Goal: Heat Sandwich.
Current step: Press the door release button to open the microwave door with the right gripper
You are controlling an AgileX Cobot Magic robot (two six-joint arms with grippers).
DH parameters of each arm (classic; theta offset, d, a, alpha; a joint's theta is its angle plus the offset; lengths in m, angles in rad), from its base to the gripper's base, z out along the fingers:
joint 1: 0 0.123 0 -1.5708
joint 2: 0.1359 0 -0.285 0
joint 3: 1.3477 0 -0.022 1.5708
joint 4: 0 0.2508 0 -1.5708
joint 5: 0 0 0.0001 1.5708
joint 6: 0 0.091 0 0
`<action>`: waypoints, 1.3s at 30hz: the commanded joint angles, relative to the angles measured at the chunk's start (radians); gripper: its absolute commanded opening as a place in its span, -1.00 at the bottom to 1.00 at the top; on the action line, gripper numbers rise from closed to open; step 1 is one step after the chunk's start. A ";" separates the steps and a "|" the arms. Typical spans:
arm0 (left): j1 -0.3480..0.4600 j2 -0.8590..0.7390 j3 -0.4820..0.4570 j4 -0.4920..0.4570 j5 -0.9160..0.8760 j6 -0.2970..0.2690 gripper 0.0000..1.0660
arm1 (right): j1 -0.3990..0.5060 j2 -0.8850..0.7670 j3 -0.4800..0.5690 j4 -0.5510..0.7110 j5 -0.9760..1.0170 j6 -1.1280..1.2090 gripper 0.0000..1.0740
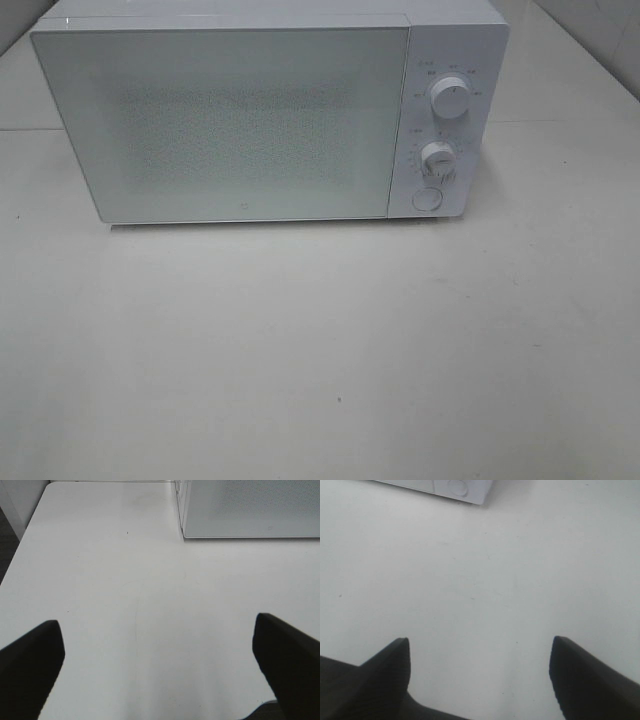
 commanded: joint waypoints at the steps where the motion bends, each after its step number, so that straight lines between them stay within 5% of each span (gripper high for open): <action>1: -0.002 -0.024 0.001 -0.008 -0.004 -0.003 0.83 | -0.036 -0.033 0.009 0.003 -0.002 -0.039 0.38; 18: -0.002 -0.021 0.001 -0.008 -0.004 -0.003 0.83 | -0.280 -0.443 0.150 0.053 -0.027 -0.072 0.38; 39: -0.002 -0.018 0.001 -0.008 -0.004 -0.003 0.83 | -0.283 -0.444 0.126 0.057 -0.075 -0.077 0.35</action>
